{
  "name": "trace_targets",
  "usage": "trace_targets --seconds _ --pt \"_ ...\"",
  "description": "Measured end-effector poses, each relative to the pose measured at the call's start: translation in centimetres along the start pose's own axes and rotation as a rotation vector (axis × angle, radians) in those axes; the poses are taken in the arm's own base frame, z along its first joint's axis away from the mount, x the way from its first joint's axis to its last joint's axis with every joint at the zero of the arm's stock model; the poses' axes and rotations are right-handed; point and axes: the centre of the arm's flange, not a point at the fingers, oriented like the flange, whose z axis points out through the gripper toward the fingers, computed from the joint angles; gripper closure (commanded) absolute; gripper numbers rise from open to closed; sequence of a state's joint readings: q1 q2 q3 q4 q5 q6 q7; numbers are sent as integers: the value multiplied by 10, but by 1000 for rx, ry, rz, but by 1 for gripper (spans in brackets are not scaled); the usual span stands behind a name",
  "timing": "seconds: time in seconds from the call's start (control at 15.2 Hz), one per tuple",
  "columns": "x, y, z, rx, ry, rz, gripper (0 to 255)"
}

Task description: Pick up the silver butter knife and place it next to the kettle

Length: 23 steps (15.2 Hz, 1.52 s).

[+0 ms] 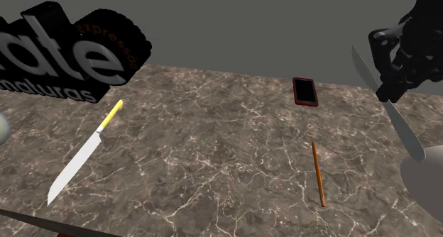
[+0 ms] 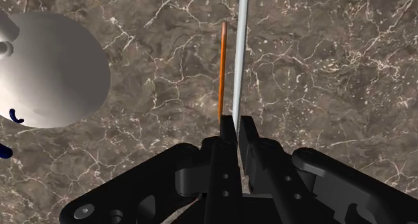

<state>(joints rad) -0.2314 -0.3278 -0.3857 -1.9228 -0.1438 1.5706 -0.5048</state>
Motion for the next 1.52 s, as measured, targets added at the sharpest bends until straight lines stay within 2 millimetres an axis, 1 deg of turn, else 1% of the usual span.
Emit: trace_targets --seconds 0.07,0.2,0.26,0.46,0.59,0.66,0.73,1.06,1.52 --pt "-6 10 -1 0 0 0 255" --pt "-16 38 -1 0 0 0 255" --pt "-20 46 2 0 0 -1 255" --pt "-39 84 3 1 0 0 255" --pt "-47 105 2 1 0 0 255" --pt "-58 121 4 1 0 2 255" --pt "-59 128 6 1 0 1 255" --pt "-58 133 29 0 -1 -2 255" --pt "-56 133 67 0 -1 -2 255"
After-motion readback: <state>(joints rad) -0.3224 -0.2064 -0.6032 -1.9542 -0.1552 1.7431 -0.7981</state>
